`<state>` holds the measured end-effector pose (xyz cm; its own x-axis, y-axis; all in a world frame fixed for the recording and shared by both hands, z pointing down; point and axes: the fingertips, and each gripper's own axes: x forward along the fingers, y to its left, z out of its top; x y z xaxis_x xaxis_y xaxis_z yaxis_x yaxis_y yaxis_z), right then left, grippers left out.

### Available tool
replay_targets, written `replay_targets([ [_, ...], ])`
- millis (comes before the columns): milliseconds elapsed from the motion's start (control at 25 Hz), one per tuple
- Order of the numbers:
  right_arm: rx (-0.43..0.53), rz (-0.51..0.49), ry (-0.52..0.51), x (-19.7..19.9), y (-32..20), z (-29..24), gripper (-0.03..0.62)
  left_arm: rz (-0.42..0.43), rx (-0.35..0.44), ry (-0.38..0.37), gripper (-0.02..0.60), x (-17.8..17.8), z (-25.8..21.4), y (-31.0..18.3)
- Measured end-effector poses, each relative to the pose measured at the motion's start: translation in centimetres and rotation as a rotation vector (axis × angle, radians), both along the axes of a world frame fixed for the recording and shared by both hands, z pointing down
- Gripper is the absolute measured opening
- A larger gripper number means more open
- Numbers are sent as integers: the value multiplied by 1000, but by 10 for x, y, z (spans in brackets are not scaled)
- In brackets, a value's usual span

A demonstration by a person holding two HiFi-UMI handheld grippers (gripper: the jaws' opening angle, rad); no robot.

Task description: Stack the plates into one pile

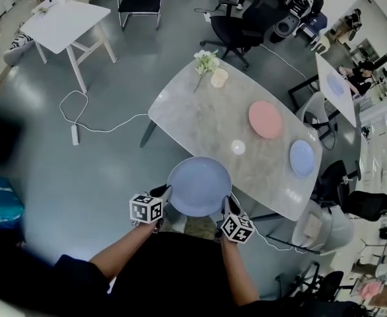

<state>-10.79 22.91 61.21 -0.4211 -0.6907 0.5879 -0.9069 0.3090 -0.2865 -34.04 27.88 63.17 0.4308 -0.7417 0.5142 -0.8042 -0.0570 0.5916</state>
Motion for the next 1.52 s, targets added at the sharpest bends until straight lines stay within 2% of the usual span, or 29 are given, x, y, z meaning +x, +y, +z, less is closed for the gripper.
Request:
replay_targets([
  [200,17,88,-33,46,35,-6,32,70,15,-19,49,41,-15,18],
  [360,44,159,-79,106,51,-9,32,154,49,-41,49,99,-26,15],
  [560,57,264,-123,208,79,-7,32,266,57,-71,49,202,-30,14],
  [800,57,370,-154,348,103,-2,31,362,32,-85,49,343,-20,17],
  [1000,47,450,-175,439,118,15,31,414,29,-107,49,435,-9,17],
  [1280,41,504,-198,513,123,22,28,431,-6,-146,49,510,4,17],
  [1400,32,527,-215,529,126,21,28,433,-14,-170,48,529,-2,12],
  [1520,13,547,-225,545,126,21,28,426,-32,-159,42,545,-7,1],
])
